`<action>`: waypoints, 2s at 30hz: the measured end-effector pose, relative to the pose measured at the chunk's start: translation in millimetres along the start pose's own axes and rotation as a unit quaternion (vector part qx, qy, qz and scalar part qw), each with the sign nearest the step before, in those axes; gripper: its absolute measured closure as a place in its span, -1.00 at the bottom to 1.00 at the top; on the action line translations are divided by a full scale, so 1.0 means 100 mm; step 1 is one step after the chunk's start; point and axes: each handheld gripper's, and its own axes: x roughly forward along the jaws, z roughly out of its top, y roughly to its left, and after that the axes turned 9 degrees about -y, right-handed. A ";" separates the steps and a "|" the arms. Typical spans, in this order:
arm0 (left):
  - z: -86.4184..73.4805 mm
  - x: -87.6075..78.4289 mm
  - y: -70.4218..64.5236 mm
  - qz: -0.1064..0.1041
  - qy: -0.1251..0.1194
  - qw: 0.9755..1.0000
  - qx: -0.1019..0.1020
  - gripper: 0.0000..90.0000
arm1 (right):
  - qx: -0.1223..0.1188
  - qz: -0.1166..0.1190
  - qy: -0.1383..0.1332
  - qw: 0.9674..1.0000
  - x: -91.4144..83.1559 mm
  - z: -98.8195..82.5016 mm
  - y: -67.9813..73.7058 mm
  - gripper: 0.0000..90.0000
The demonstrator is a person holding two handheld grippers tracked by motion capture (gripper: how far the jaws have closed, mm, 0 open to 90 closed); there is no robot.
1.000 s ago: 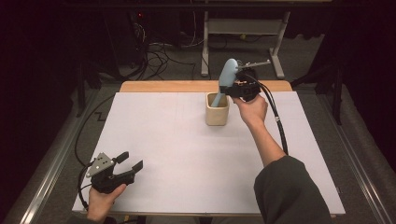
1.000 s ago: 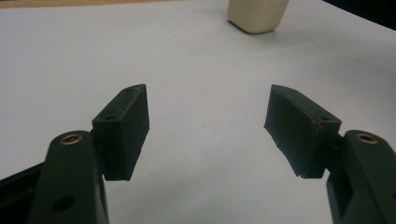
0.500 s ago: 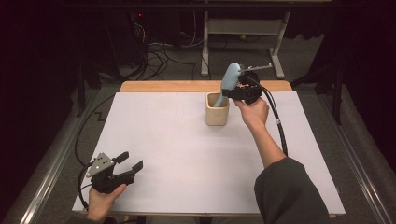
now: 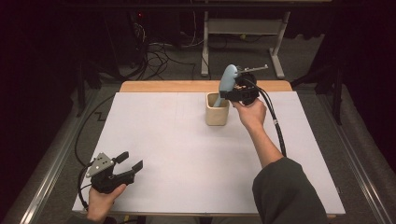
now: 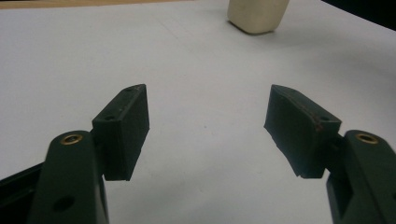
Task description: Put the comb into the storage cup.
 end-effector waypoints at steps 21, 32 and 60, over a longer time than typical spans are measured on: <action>0.00 0.00 0.00 0.001 0.001 1.000 0.001 -0.30 | -0.005 -0.009 0.025 1.000 0.11 -0.06 0.02 0.20; 0.00 0.00 -0.01 0.001 0.001 1.000 0.002 -0.30 | -0.006 -0.011 0.032 0.999 0.14 -0.08 0.03 0.17; 0.00 0.00 -0.01 -0.001 0.000 1.000 0.001 -0.30 | -0.017 -0.009 0.023 1.000 0.18 -0.07 -0.01 -0.22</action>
